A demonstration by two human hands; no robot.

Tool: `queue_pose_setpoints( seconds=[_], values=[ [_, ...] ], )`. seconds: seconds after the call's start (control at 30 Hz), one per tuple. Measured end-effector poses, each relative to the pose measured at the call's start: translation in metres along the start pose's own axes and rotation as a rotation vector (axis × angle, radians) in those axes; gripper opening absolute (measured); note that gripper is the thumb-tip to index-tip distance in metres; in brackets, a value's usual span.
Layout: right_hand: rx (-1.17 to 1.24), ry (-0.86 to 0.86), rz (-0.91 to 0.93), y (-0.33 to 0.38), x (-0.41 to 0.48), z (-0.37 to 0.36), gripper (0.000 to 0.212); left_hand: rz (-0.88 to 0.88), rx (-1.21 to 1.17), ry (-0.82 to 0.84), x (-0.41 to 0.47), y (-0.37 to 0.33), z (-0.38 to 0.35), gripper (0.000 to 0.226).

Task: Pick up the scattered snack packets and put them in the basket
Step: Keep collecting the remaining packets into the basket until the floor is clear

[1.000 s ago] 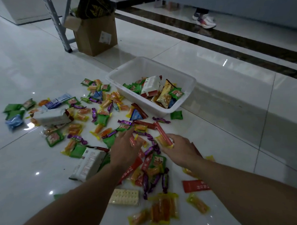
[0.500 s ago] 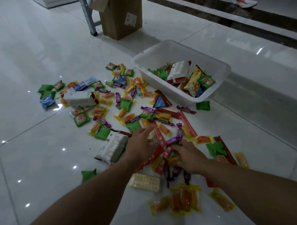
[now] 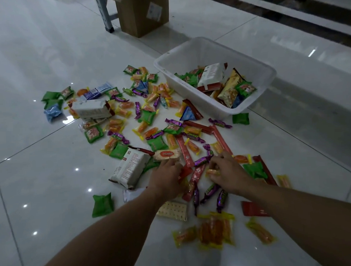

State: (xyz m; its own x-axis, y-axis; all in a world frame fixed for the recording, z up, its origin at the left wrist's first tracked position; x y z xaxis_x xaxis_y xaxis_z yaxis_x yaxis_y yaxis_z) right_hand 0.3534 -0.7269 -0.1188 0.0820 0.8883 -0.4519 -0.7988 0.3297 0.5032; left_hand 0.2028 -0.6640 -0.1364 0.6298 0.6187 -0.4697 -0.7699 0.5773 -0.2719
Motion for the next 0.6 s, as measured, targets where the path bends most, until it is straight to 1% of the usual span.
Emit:
queue_pose_setpoints(
  seconds=[0.07,0.13,0.23,0.3,0.4,0.53,0.6],
  values=[
    [0.018,-0.062,-0.004,-0.004,-0.001,0.009,0.018,0.031,-0.006,0.002,0.002,0.0,-0.001,0.041],
    [0.023,-0.11,-0.007,-0.007,-0.002,0.014,0.018,0.064,-0.004,0.019,0.004,0.001,-0.002,0.035],
    [0.032,-0.155,-0.004,-0.006,-0.003,0.019,0.017,0.076,0.053,0.032,0.005,0.0,-0.003,0.036],
    [0.032,-0.18,0.006,-0.004,-0.004,0.022,0.017,0.074,0.038,0.025,0.003,-0.002,-0.003,0.033],
    [0.039,-0.206,0.02,0.001,-0.003,0.028,0.018,0.079,-0.057,0.02,0.0,-0.004,-0.001,0.031],
    [0.055,-0.245,0.032,0.009,-0.001,0.038,0.017,0.04,-0.22,0.007,-0.004,-0.005,0.009,0.043],
    [0.068,-0.271,0.034,0.014,0.0,0.046,0.018,0.017,-0.31,-0.017,-0.004,-0.005,0.019,0.038]
  ],
)
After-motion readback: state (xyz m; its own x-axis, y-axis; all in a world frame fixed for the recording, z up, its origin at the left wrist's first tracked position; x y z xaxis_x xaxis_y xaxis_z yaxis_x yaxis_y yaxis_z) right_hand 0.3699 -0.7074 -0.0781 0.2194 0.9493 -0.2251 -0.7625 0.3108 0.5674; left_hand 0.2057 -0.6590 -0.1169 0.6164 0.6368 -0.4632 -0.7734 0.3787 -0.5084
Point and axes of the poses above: each hand's wrist, its own x-axis towards the middle knuckle, its own z-axis out of the back of the hand, y = z × x, the point moved 8 cm from there along x, towards the middle knuckle, and after that the axes turned 10 degrees about y, right-handed, at the moved point
